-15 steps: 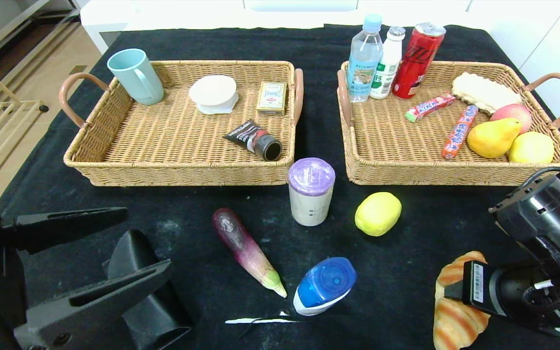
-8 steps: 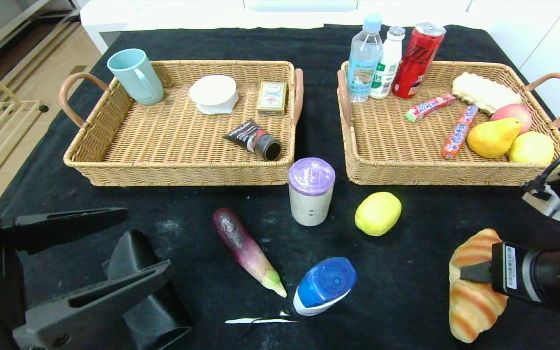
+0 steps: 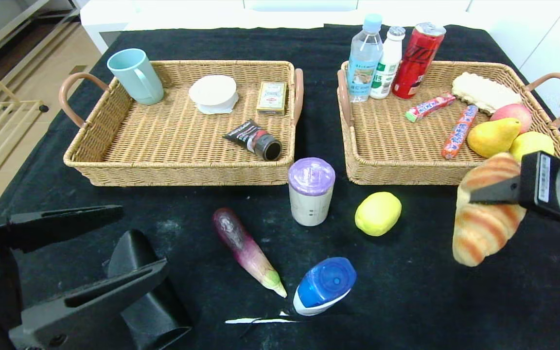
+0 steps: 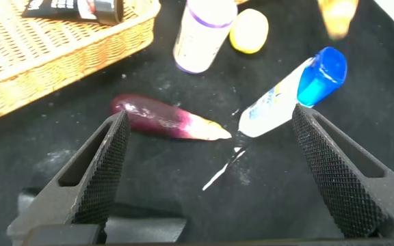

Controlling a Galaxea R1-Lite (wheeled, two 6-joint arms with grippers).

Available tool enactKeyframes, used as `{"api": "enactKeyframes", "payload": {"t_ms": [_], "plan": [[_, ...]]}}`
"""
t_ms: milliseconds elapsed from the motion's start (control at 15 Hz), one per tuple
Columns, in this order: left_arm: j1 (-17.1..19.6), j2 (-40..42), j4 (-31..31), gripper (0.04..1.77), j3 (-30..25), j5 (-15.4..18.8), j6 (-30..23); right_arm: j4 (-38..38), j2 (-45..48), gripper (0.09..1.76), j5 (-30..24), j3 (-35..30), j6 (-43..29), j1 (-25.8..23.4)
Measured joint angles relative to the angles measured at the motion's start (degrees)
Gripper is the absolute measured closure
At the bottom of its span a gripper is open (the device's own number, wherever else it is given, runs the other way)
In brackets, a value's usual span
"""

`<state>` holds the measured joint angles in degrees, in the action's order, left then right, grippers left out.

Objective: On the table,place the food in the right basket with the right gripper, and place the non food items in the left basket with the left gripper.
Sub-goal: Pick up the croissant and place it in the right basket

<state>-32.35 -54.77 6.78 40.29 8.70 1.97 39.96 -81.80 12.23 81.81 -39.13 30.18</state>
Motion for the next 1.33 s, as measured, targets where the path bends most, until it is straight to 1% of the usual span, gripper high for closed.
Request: {"api": "enactKeyframes", "payload": {"t_ms": [200, 600, 733, 867, 1067, 1333], "plan": [[0.0, 0.3, 0.0, 0.09, 0.0, 0.0, 0.0, 1.0, -4.5, 1.02, 1.1, 10.5, 2.5, -2.0], [0.0, 0.7, 0.0, 0.09, 0.2, 0.0, 0.1, -0.3, -15.1, 1.02, 2.5, 28.2, 3.4, -6.0], [0.0, 0.9, 0.0, 0.09, 0.2, 0.0, 0.1, -6.2, -18.2, 1.02, 2.5, 30.5, 4.8, -7.5], [0.0, 1.0, 0.0, 0.09, 0.3, 0.0, 0.1, -11.9, -20.8, 1.02, 2.6, 31.1, 5.4, -9.0], [0.0, 1.2, 0.0, 0.09, 0.3, 0.0, 0.5, -14.8, -23.2, 1.02, 2.6, 31.2, 5.4, -10.5], [0.0, 1.4, 0.0, 0.09, 0.3, 0.0, 0.6, -17.0, -24.2, 1.02, 2.6, 31.0, 5.7, -11.1]]}}
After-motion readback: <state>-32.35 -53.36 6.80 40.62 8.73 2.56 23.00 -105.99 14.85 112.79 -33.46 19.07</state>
